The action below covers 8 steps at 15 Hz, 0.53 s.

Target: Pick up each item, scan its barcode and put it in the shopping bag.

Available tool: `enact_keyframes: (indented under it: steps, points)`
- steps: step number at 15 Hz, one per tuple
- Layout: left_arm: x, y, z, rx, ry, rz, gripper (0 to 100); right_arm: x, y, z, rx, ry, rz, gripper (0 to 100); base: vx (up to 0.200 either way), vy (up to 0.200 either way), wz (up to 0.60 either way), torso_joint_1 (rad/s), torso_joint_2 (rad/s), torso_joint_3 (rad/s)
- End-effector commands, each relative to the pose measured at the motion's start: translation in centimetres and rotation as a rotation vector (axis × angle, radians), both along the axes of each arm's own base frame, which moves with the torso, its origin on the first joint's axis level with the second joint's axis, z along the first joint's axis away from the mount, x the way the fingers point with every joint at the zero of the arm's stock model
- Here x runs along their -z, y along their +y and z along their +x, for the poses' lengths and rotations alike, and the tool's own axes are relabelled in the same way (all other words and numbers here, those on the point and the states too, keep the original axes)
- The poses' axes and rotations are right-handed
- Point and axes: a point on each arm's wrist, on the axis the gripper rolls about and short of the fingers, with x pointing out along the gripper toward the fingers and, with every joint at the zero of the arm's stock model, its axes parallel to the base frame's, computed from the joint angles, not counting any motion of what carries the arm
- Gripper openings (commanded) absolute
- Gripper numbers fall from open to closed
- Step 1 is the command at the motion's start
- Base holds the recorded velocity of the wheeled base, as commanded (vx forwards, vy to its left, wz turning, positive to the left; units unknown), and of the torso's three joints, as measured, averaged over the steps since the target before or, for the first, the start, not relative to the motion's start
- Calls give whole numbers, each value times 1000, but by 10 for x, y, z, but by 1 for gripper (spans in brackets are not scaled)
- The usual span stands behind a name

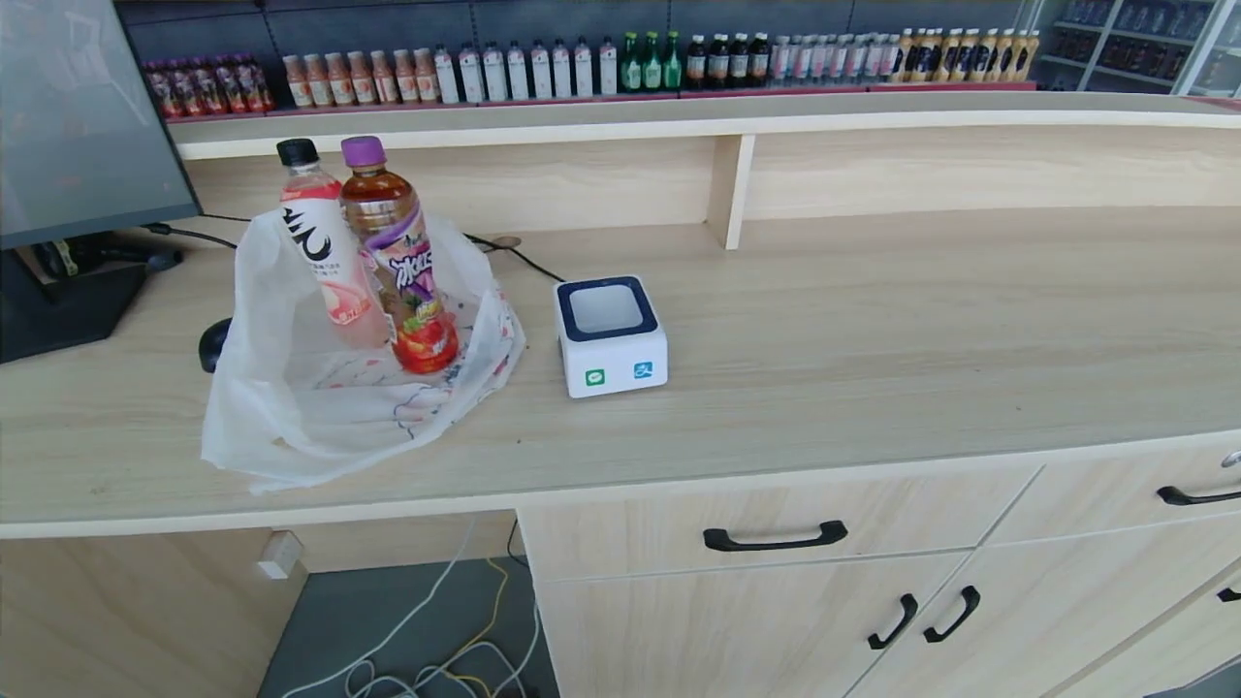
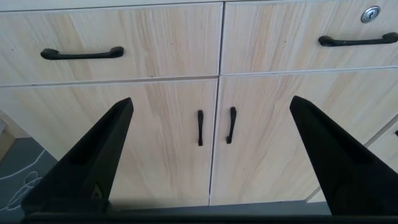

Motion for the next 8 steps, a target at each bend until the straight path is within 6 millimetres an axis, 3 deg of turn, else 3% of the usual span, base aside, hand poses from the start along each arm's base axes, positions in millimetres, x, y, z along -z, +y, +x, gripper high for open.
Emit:
enact_keyframes:
  steps: [1, 8]
  points:
    - [0, 0, 0, 0, -1, 0, 100, 0, 0, 0, -1, 1, 2, 100, 0, 0, 0, 0, 0, 0]
    - [0, 0, 0, -1, -1, -1, 100, 0, 0, 0, -1, 1, 1, 100, 0, 0, 0, 0, 0, 0]
